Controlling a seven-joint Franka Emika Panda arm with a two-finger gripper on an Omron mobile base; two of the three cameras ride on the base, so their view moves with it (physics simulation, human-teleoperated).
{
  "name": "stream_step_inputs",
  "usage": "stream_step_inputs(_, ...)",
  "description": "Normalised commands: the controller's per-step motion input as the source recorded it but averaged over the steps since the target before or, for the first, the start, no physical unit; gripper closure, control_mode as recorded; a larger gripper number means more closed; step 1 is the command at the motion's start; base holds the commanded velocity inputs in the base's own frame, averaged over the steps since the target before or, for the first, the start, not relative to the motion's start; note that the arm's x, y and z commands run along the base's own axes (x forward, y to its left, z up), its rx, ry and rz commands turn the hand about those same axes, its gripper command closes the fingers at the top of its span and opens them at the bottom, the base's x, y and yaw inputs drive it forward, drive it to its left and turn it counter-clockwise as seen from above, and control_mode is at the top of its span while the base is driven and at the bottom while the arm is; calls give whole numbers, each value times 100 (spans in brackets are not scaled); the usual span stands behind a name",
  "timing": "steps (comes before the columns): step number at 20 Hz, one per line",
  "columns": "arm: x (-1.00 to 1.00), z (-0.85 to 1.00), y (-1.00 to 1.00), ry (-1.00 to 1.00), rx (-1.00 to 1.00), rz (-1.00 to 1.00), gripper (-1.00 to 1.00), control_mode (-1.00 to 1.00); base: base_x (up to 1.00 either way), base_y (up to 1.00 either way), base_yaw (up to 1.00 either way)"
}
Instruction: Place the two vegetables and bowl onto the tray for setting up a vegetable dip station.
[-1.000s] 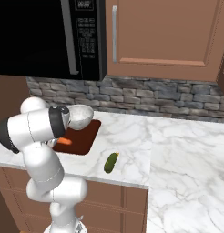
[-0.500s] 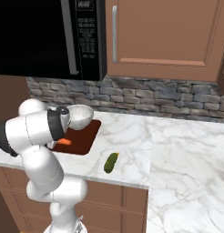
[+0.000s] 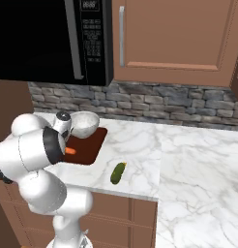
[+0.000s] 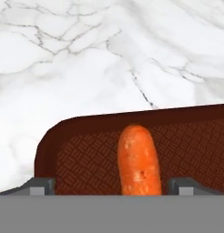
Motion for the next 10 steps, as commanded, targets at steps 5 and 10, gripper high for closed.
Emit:
stream_step_inputs(5,-31,30,-6,0,-1,-18,-100,-100,0,0,0)
stream_step_inputs(10,-37,31,-22,4,0,-24,-100,-100,0,0,0)
